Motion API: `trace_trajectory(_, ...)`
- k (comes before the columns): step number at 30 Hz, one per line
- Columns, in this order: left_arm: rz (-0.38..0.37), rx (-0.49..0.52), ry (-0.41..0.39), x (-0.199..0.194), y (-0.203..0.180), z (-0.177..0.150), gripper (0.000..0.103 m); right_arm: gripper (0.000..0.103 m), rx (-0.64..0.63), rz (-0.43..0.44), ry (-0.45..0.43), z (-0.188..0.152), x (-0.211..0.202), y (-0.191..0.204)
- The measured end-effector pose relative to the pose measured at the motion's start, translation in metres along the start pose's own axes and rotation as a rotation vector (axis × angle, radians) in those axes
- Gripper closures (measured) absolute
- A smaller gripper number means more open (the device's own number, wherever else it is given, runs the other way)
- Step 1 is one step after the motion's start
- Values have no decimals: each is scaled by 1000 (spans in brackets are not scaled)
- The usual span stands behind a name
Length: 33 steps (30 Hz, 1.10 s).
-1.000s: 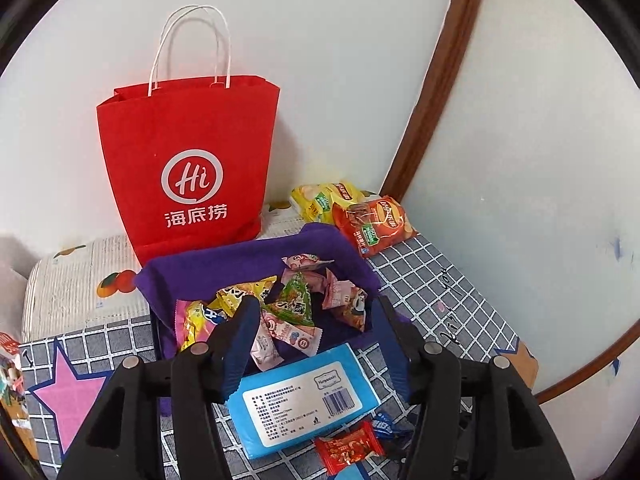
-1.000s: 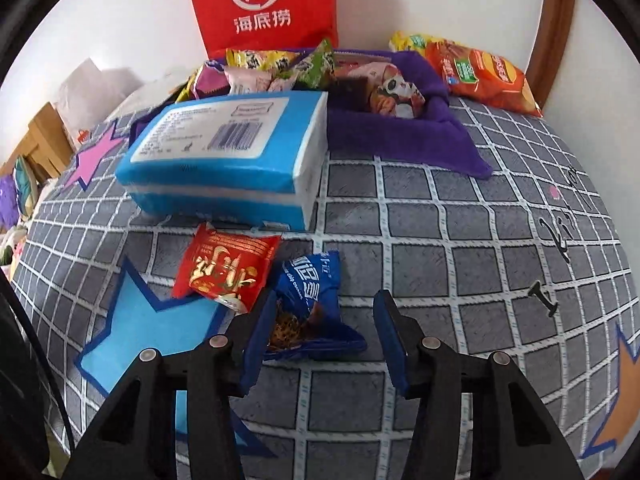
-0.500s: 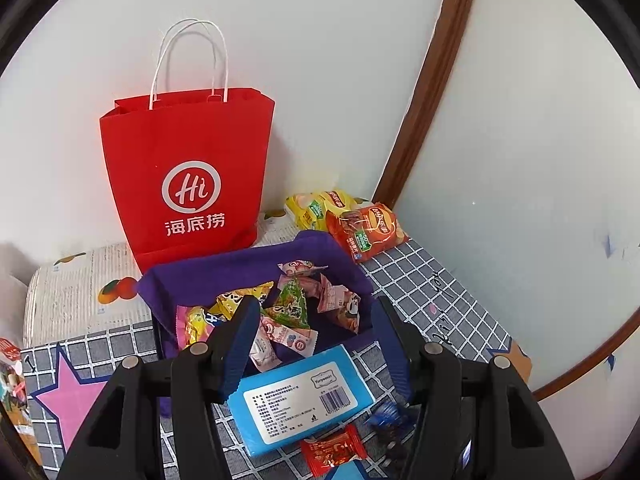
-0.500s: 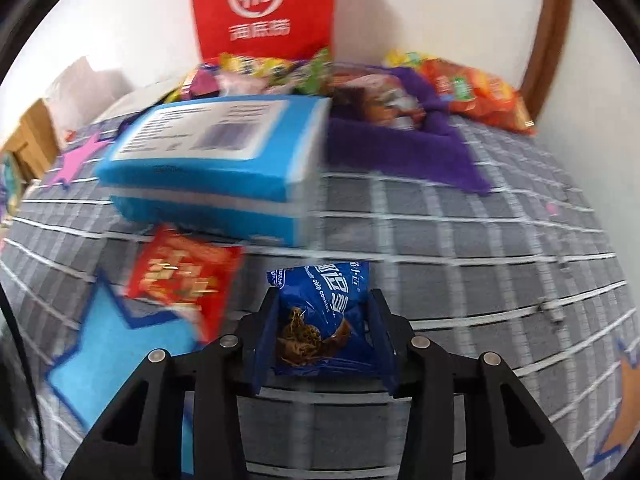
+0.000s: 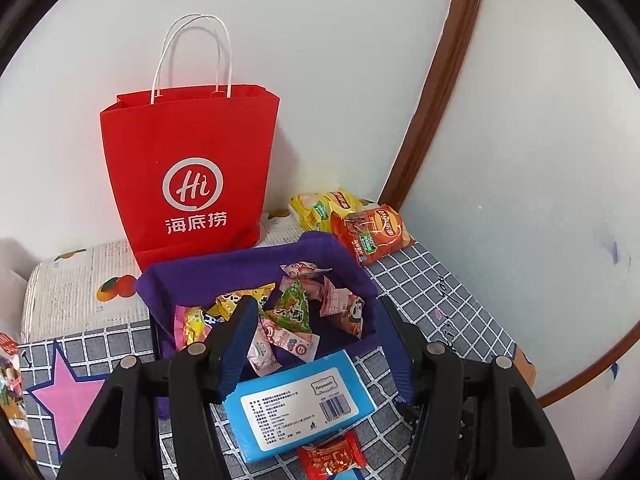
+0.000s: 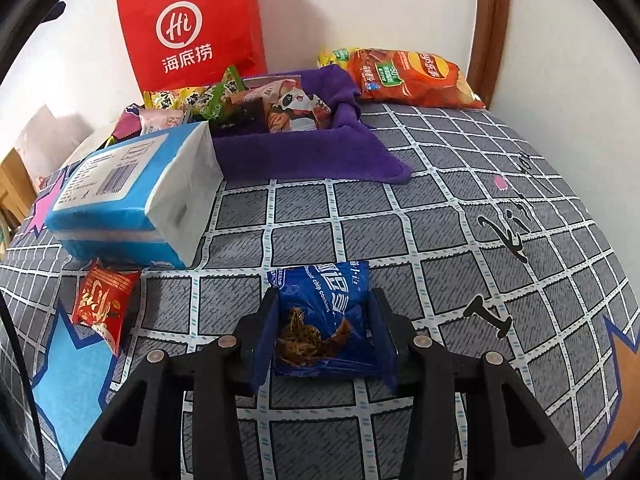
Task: Organize snacks
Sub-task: 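Grasp the blue snack bag with the right tool while the left tool reaches the red candy pack, then grasp the red candy pack with the left tool while the right tool holds the blue bag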
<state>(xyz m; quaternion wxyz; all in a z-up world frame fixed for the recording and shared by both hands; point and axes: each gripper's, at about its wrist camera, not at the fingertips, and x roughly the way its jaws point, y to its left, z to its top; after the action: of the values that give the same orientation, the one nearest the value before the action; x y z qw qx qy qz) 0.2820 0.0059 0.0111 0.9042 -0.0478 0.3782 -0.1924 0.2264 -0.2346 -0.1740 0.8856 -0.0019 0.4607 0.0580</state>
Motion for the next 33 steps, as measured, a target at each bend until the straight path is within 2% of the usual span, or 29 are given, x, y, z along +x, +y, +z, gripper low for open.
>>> trace_trajectory(10,23,43,6,15,-24,-7,46,55,-5,13,3,0,2,2)
trace_trajectory(17,62,51,56,24,-37,-26,45,55,-3,20,4,1,2,1)
trace_trajectory(23,78,-3,117,30,-30,-73,45,55,5,30,2,1,2,-1)
trace_trajectory(26,66,-56,183,39,-23,-106,45,57,17,37,-1,1,1,-3)
trace_trajectory(33,94,-115,229,47,-13,-165,44,58,44,62,-6,0,-1,-7)
